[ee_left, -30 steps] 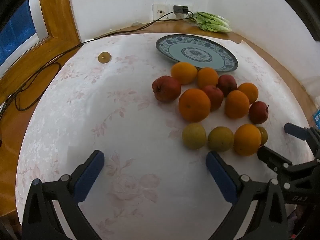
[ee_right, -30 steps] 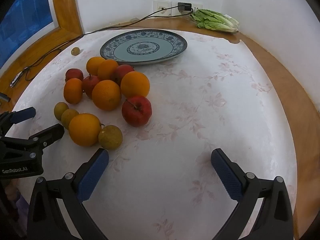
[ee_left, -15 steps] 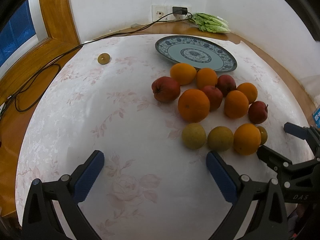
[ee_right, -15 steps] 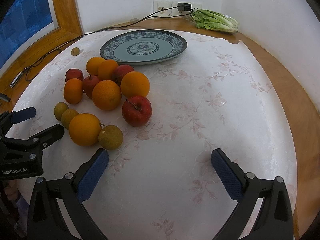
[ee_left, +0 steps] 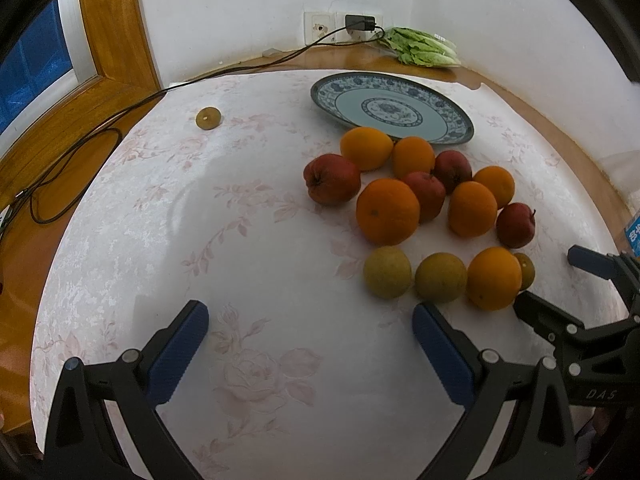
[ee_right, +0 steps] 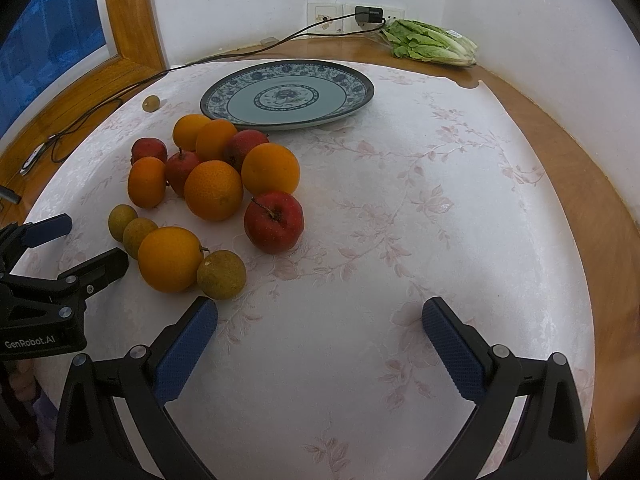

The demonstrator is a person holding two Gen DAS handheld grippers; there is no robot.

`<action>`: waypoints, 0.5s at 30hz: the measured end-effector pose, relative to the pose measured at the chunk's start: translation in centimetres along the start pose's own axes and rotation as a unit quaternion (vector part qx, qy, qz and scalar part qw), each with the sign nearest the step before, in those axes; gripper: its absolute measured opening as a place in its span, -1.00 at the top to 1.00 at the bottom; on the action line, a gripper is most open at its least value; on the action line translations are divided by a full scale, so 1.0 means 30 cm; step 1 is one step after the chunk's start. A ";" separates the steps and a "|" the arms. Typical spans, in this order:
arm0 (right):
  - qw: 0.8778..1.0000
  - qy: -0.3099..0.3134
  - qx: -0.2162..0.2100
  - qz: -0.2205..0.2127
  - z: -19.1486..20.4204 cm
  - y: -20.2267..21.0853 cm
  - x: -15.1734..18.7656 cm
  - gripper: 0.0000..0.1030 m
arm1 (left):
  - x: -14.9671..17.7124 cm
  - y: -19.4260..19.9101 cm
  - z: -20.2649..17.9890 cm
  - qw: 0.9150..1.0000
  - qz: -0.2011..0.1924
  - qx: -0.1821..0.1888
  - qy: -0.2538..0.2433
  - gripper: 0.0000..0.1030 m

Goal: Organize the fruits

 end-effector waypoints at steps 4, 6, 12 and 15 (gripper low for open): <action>1.000 0.000 0.000 0.000 0.000 0.000 0.001 -1.00 | -0.001 0.001 0.000 1.000 -0.001 0.000 0.000 -0.99; 1.000 0.000 0.000 -0.001 0.000 0.000 0.002 -1.00 | -0.001 0.001 0.000 1.000 -0.001 0.000 0.000 -0.99; 1.000 0.000 0.000 -0.001 -0.001 -0.001 0.001 -1.00 | -0.003 0.004 0.001 1.000 -0.002 0.000 0.000 -0.99; 1.000 0.000 0.000 -0.001 -0.001 -0.002 0.003 -1.00 | -0.003 0.004 0.001 1.000 -0.002 0.000 0.000 -1.00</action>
Point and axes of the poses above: each gripper's, at about its wrist camera, not at the fingertips, and y roughly against the way its jaws point, z to its left, x to its underside, the point moved 6 cm from there along -y, roughly the way its jaws point, and after that the axes turned 1 degree about x, right-handed, at the moved point
